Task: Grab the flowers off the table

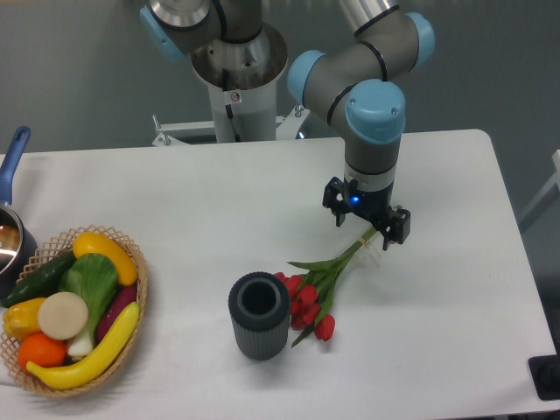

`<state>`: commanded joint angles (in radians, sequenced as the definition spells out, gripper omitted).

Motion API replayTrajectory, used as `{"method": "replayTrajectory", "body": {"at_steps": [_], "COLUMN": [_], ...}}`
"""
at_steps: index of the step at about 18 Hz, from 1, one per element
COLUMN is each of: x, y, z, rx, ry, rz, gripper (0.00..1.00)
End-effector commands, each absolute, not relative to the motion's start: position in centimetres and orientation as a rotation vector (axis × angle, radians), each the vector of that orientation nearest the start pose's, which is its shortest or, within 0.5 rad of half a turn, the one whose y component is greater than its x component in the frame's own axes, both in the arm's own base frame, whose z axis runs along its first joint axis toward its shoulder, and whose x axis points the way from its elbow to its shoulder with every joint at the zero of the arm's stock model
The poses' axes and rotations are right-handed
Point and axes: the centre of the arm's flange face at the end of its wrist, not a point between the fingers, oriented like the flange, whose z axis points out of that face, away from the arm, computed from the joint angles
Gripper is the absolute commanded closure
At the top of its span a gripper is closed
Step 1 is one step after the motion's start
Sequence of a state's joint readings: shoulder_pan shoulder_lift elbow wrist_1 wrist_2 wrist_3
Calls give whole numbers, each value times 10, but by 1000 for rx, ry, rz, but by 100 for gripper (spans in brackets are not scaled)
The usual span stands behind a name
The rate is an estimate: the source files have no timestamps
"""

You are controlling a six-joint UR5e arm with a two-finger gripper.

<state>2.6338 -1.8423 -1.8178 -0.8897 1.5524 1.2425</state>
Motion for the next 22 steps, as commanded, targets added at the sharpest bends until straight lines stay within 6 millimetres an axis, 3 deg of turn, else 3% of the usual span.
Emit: {"method": "replayTrajectory", "body": {"at_steps": [14,22], "x": [-431,-425], "y": [398,397], "z": [297,281], "rx": [-3027,-3032], "ry": [282,283], "rz": [244,219], "gripper": [0,0]}}
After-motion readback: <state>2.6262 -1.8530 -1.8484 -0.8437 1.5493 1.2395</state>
